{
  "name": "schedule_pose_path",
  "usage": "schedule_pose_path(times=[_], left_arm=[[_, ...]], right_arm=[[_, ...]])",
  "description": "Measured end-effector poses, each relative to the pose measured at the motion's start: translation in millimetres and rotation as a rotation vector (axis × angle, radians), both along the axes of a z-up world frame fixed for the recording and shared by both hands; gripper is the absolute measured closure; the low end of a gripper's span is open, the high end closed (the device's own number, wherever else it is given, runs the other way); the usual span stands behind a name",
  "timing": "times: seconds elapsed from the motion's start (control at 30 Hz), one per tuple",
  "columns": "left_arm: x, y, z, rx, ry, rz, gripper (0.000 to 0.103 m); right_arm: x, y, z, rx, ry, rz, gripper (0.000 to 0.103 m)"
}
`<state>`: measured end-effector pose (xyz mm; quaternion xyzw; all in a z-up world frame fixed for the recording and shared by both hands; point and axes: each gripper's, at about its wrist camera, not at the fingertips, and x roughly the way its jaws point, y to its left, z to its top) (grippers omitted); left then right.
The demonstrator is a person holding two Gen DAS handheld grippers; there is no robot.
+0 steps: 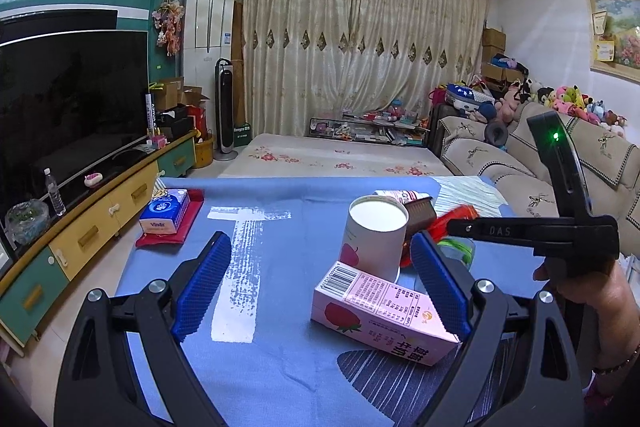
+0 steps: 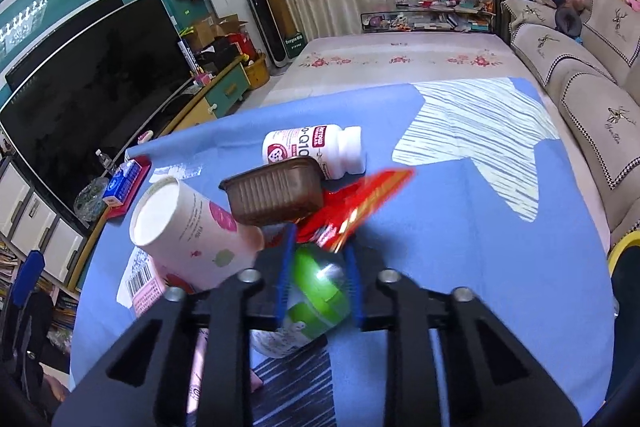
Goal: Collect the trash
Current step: 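Move the right gripper to the red snack bag and grasp it, then lift the red snack bag off the table with the right gripper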
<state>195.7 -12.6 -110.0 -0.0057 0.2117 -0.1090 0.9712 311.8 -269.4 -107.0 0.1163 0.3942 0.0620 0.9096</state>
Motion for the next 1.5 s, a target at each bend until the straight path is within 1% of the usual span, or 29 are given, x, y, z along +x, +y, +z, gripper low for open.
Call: schedule_pose_path(times=[0.03,0.13,0.17,0.37,0.8,1.03,1.17,1.27,1.3,1.33,1.37,1.4,1.43,1.47,1.5], left_arm=[[-0.4,-0.6,-0.2,0.001,0.0,0.0,0.013],[-0.4,-1.9,-0.7,0.003,0.003,-0.002,0.013],[-0.8,-2.4,-0.9,0.005,0.004,-0.002,0.013],[1.8,-2.7,-1.5,0.007,0.009,-0.003,0.013],[2.5,-3.6,-4.3,0.011,0.014,-0.005,0.013],[4.0,-3.6,-6.8,0.014,0.016,-0.007,0.013],[5.3,-3.6,-8.9,0.018,0.019,-0.01,0.013],[6.0,-4.7,-9.1,0.02,0.02,-0.013,0.013],[5.8,-5.1,-9.5,0.022,0.02,-0.014,0.013],[5.6,-5.4,-9.5,0.025,0.018,-0.015,0.013],[5.6,-5.5,-9.5,0.028,0.016,-0.015,0.013],[5.2,-6.0,-9.4,0.03,0.014,-0.015,0.013],[5.0,-5.8,-9.9,0.031,0.014,-0.015,0.013],[5.0,-5.7,-9.1,0.031,0.015,-0.016,0.013],[5.1,-5.3,-8.8,0.031,0.015,-0.017,0.013]], right_arm=[[-1.5,-0.7,0.3,0.006,-0.007,0.0,0.096],[-4.4,-3.0,4.4,0.018,-0.028,-0.002,0.101],[-5.7,-3.7,6.1,0.02,-0.035,-0.002,0.102],[-17.9,-9.9,17.5,0.032,-0.067,0.004,0.102],[-55.2,-41.0,49.6,0.093,-0.161,-0.017,0.102],[-77.7,-49.6,66.8,0.092,-0.201,-0.01,0.102],[-89.2,-52.7,70.7,0.087,-0.206,-0.001,0.102],[-89.9,-54.8,67.7,0.053,-0.194,-0.018,0.101],[-87.2,-55.9,64.6,0.054,-0.187,-0.024,0.094],[-82.0,-56.2,59.3,0.052,-0.166,-0.025,0.073],[-76.9,-54.1,54.2,0.042,-0.143,-0.017,0.06],[-69.9,-49.1,46.7,0.028,-0.122,-0.002,0.042],[-64.7,-45.2,40.5,0.008,-0.118,-0.001,0.039],[-60.8,-41.9,34.6,-0.018,-0.106,-0.002,0.039],[-52.4,-37.1,24.6,-0.055,-0.076,0.001,0.039]])
